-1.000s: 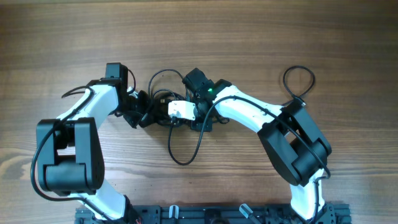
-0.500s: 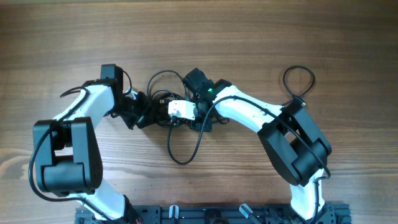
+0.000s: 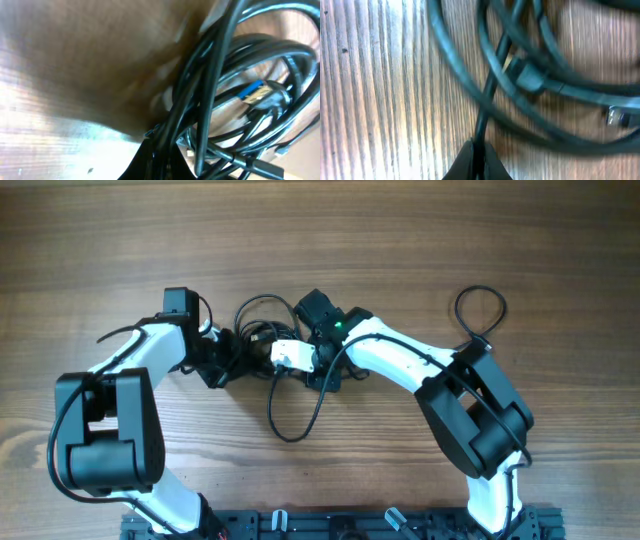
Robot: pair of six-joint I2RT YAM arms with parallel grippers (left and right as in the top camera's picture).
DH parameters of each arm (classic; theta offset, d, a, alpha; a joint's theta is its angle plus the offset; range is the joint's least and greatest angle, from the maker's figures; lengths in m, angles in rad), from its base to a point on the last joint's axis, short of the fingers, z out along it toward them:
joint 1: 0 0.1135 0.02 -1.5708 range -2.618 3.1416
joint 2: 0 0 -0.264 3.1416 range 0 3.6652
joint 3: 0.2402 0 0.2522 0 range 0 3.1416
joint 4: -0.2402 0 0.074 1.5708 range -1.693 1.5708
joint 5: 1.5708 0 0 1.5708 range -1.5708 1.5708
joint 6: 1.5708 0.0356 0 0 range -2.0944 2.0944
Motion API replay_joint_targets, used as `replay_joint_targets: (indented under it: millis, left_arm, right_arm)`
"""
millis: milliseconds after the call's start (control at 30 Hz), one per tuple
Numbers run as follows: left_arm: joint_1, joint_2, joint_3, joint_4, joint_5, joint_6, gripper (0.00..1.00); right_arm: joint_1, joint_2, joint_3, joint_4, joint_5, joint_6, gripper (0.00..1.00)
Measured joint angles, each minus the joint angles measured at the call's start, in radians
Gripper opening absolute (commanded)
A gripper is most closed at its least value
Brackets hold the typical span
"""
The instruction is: Untangle cables
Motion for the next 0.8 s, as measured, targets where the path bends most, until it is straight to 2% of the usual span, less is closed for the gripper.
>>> replay_joint_targets:
  millis: [133, 267, 400, 467, 500, 667, 800]
  left_arm:
    - [0.074, 0.0, -0.002, 0.08, -0.004, -0.006, 0.04]
    - [0.175, 0.0, -0.002, 0.109, -0.018, -0.01, 0.04]
    - [0.209, 0.0, -0.002, 0.106, -0.069, -0.01, 0.04]
    - [0.209, -0.001, -0.002, 0.105, -0.081, -0.01, 0.04]
    - [0.209, -0.001, -0.002, 0.105, -0.084, -0.01, 0.04]
    - [0.208, -0.003, -0.002, 0.107, -0.096, -0.011, 0.04]
    - [0.208, -0.005, -0.002, 0.108, -0.102, -0.013, 0.04]
  right_arm:
    - [-0.062, -0.05, -0.026, -0.121, 0.018, 0.083, 0.04]
    - [-0.201, -0.243, -0.037, -0.229, 0.031, 0.157, 0.04]
    - [-0.384, -0.398, -0.037, -0.314, 0.07, 0.254, 0.04]
    - [-0.476, -0.407, -0.037, -0.323, 0.134, 0.351, 0.04]
    - [-0.571, -0.406, -0.037, -0.323, 0.185, 0.459, 0.05]
    - [-0.771, -0.406, -0.037, -0.266, 0.277, 0.733, 0.04]
    - [-0.88, -0.406, -0.037, -0.2, 0.323, 0.871, 0.04]
